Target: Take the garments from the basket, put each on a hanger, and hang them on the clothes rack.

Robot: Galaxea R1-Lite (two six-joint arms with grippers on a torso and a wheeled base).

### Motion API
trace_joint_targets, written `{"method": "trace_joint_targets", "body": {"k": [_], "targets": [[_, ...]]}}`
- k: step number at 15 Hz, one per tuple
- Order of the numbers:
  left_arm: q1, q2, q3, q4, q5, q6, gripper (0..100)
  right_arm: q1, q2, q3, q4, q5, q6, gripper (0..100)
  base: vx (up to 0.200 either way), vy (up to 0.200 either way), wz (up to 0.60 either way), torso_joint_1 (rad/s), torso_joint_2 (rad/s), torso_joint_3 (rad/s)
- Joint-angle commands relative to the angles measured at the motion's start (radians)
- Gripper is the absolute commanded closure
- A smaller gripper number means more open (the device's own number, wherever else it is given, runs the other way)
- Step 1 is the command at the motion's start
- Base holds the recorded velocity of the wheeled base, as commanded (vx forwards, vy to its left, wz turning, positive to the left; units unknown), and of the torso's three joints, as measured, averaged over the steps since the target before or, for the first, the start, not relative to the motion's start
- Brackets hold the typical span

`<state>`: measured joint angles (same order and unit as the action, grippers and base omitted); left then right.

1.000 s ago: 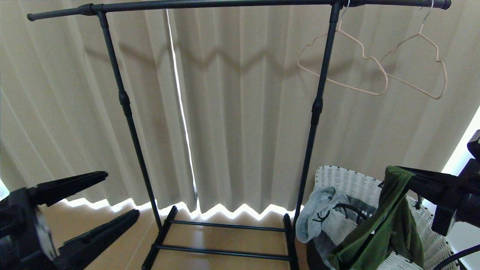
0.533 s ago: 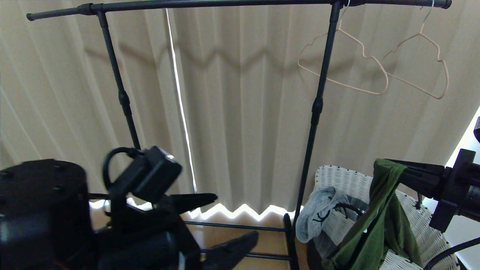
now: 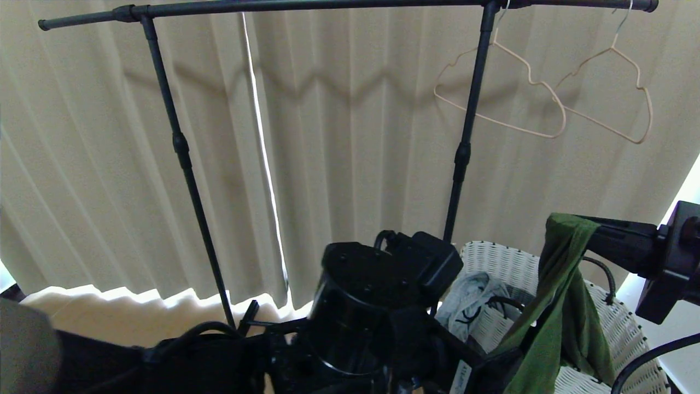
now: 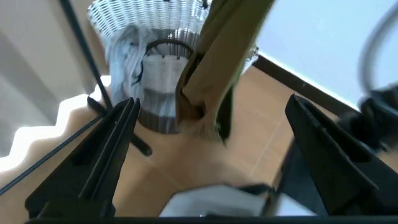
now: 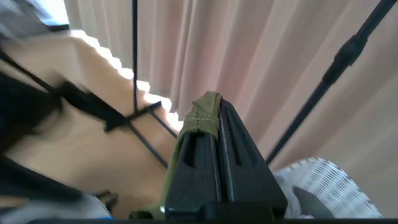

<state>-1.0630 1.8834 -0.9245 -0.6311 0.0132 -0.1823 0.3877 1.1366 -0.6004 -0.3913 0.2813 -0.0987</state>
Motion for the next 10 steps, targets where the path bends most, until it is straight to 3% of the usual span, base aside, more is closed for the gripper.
{"method": "trace_joint_targets", "body": {"k": [1, 6, 7, 10], "targets": [[-0.002, 0.146, -0.093, -0.004, 0.031, 0.001, 0, 0.000, -0.003, -0.009, 0.002, 0.001, 0.007, 100, 0.000, 0.000, 0.00, 0.000, 0.00, 0.000], [0.018, 0.264, -0.178, -0.002, 0.090, 0.024, 0, 0.000, -0.008, -0.009, 0.000, 0.029, 0.013, 100, 0.000, 0.000, 0.00, 0.000, 0.00, 0.000], [0.031, 0.312, -0.211, -0.004, 0.148, 0.035, 0, 0.000, -0.011, -0.010, 0.000, 0.047, 0.014, 100, 0.000, 0.000, 0.00, 0.000, 0.00, 0.000], [0.031, 0.318, -0.214, 0.001, 0.180, 0.061, 0, 0.000, -0.023, -0.018, 0.000, 0.067, 0.027, 100, 0.000, 0.000, 0.00, 0.000, 0.00, 0.000]]}}
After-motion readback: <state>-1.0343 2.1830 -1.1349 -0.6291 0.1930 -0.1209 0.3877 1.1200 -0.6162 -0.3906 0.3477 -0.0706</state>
